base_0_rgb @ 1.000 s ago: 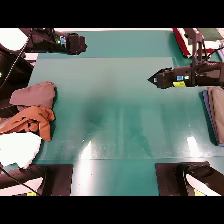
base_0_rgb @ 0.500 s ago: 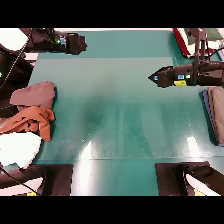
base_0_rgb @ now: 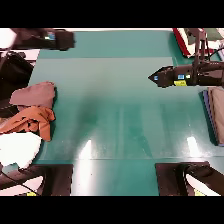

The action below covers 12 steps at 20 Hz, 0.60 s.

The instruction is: Fold the shirts.

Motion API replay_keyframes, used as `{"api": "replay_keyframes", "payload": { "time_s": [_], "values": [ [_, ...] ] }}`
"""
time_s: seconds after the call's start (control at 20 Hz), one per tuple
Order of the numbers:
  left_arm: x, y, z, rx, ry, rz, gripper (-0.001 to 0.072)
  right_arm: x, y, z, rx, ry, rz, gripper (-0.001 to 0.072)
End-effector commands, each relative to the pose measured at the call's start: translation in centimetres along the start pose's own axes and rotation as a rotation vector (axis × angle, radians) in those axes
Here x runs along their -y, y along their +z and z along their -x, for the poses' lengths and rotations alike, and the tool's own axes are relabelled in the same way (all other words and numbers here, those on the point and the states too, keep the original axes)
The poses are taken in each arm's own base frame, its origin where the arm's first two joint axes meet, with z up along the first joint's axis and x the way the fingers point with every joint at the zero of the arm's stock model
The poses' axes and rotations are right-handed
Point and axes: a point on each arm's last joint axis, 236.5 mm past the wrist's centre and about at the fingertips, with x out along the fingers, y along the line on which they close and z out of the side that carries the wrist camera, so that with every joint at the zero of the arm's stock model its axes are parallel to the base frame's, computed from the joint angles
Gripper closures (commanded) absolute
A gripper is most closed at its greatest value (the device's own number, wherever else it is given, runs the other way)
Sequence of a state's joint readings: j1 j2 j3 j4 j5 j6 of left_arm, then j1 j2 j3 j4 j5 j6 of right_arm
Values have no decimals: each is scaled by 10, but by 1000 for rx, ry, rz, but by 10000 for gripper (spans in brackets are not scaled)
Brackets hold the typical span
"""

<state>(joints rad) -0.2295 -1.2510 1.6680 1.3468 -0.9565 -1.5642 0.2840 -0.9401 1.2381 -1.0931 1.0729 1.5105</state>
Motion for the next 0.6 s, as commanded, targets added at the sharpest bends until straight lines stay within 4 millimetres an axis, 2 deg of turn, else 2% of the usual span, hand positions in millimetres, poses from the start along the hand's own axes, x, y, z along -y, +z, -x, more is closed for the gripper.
{"api": "replay_keyframes", "payload": {
  "time_s": [0.0,0.1,0.15,0.2,0.25,0.4,0.5,0.55],
  "values": [
    [-117,-19,40,-96,322,17,683,-1,0,0,2,1,1,696],
    [-175,-55,52,-201,443,89,680,0,2,0,10,0,1,696],
    [-195,-76,51,-240,475,126,478,0,5,0,22,0,1,696],
    [-213,-99,48,-280,500,160,122,0,8,0,32,-1,1,696],
    [-229,-127,42,-324,518,189,-2,0,9,0,38,-1,1,696],
    [-260,-217,12,-456,538,255,2,0,9,0,38,-1,1,696],
    [-269,-263,-10,-527,534,269,2,0,9,0,38,-1,1,696],
    [-273,-276,-19,-552,531,276,2,0,9,0,38,-1,1,696]
  ]
}}
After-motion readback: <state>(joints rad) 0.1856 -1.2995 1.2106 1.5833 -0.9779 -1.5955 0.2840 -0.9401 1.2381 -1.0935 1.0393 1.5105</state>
